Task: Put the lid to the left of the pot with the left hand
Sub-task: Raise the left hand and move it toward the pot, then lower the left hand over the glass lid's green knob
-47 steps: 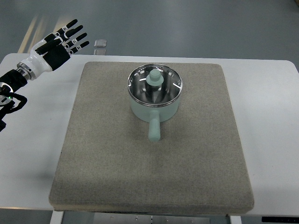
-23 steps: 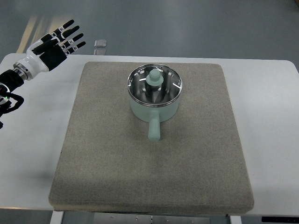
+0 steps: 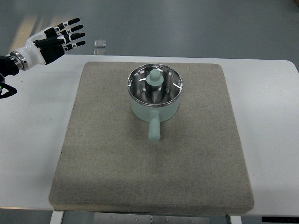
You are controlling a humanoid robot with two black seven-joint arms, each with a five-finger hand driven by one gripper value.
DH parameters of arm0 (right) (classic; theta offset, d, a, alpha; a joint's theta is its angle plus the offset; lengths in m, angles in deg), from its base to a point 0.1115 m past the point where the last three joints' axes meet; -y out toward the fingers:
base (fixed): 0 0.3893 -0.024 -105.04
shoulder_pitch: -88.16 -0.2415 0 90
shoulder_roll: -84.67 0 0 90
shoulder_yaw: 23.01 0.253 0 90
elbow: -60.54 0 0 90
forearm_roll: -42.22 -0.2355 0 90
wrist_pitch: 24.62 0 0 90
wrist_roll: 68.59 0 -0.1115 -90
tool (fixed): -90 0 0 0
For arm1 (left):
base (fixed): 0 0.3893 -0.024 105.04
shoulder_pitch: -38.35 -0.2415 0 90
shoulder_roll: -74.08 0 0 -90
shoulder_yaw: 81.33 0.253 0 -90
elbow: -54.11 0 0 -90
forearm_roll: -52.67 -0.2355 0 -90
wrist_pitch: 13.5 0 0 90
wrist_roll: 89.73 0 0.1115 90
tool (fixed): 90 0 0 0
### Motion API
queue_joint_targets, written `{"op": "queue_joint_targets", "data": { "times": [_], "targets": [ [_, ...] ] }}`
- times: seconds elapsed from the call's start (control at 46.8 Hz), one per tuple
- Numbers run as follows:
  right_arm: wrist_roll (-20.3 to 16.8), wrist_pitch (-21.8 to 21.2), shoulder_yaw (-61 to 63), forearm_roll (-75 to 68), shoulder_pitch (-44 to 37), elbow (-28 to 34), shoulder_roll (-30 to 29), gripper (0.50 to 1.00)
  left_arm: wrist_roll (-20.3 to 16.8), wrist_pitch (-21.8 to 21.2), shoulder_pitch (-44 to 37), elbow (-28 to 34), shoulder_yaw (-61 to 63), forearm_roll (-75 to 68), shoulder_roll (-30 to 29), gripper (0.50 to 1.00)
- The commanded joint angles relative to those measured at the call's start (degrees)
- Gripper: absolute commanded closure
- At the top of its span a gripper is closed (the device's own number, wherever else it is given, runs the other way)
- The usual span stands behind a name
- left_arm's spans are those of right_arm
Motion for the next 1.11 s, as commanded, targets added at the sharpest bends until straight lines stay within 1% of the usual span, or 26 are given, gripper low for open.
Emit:
{"op": "queue_joint_targets", "data": {
  "times": [0.0, 0.128, 0.256, 0.491, 0.577, 0.705, 0.769, 0.94, 1.089],
  "targets": [
    [0.0, 0.0, 0.0, 0.0, 0.01, 0.02, 0.0, 0.579, -0.99, 0.0, 0.94, -0.07, 0.85, -2.59, 0.01, 0.504],
    [0.0, 0.0, 0.0, 0.0, 0.01, -0.07, 0.0, 0.579, -2.3, 0.0, 2.44, -1.03, 1.2, -8.21, -0.95, 0.504],
    [0.0, 0.0, 0.0, 0.0, 0.01, 0.02, 0.0, 0.579, -2.31, 0.0, 5.07, -2.09, 1.73, -13.84, -1.13, 0.504],
    [0.0, 0.0, 0.0, 0.0, 0.01, 0.02, 0.0, 0.577, -2.48, 0.0, 12.37, -2.7, 6.03, -23.15, -1.04, 0.506],
    [0.0, 0.0, 0.0, 0.0, 0.01, -0.07, 0.0, 0.579, -3.53, 0.0, 12.9, -5.95, 6.12, -28.42, -1.39, 0.506],
    [0.0, 0.0, 0.0, 0.0, 0.01, -0.07, 0.0, 0.579, -8.1, 0.0, 12.99, -11.22, 6.12, -36.95, -2.71, 0.506],
    [0.0, 0.0, 0.0, 0.0, 0.01, 0.02, 0.0, 0.579, -9.6, 0.0, 13.42, -12.81, 6.21, -40.38, -2.89, 0.506],
    [0.0, 0.0, 0.0, 0.0, 0.01, 0.02, 0.0, 0.579, -10.04, 0.0, 16.5, -17.12, 8.93, -50.05, -2.89, 0.506],
    [0.0, 0.0, 0.0, 0.0, 0.01, 0.02, 0.0, 0.579, -10.13, 0.0, 20.28, -19.31, 12.89, -53.75, -2.54, 0.508]
  ]
}}
